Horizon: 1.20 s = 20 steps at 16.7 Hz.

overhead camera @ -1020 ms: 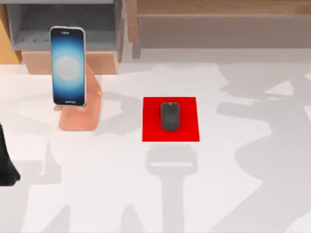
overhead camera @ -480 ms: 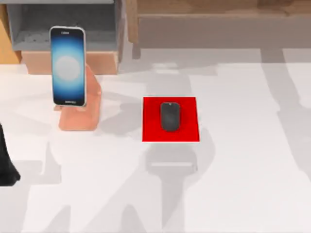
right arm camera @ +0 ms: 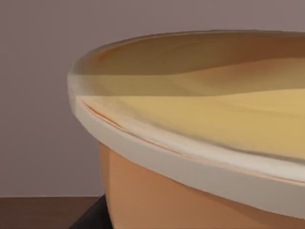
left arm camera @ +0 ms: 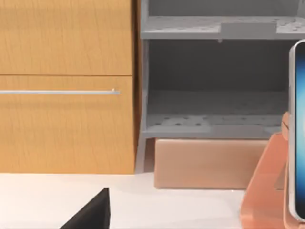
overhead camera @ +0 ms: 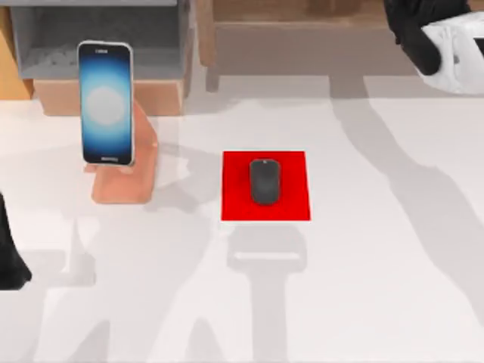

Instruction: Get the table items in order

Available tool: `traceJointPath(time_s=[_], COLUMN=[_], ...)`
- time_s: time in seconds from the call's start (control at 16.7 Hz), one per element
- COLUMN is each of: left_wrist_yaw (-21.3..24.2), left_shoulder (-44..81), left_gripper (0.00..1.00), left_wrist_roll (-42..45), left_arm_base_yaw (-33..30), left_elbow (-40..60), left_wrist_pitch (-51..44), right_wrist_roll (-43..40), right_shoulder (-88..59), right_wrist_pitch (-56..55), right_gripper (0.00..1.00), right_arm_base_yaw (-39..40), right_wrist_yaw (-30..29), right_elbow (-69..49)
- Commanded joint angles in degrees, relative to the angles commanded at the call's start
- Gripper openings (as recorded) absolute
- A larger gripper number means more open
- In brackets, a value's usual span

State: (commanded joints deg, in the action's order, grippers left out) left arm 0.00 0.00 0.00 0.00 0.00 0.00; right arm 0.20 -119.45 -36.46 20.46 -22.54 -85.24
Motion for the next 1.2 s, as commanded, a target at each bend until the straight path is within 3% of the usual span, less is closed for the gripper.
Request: traceJointPath(time_s=[1.08,1.2], left_wrist_yaw=[0.0,0.0], left_shoulder=[0.0,0.0], left_gripper=[1.0,1.0], left_wrist_roll=[0.0,0.0], left_arm_base_yaw=[0.0,0.0], left_elbow=[0.0,0.0], left_wrist_pitch=[0.0,0.0], right_wrist_roll=[0.02,0.02], right_shoulder=[-1.13,-1.13], right_wrist_pitch=[2.4,2.4], right_gripper=[0.0,0.15], right_arm_base_yaw=[1.6,1.6], right_wrist_yaw=[-1.78,-1.78], right_elbow=[-1.23,-1.23])
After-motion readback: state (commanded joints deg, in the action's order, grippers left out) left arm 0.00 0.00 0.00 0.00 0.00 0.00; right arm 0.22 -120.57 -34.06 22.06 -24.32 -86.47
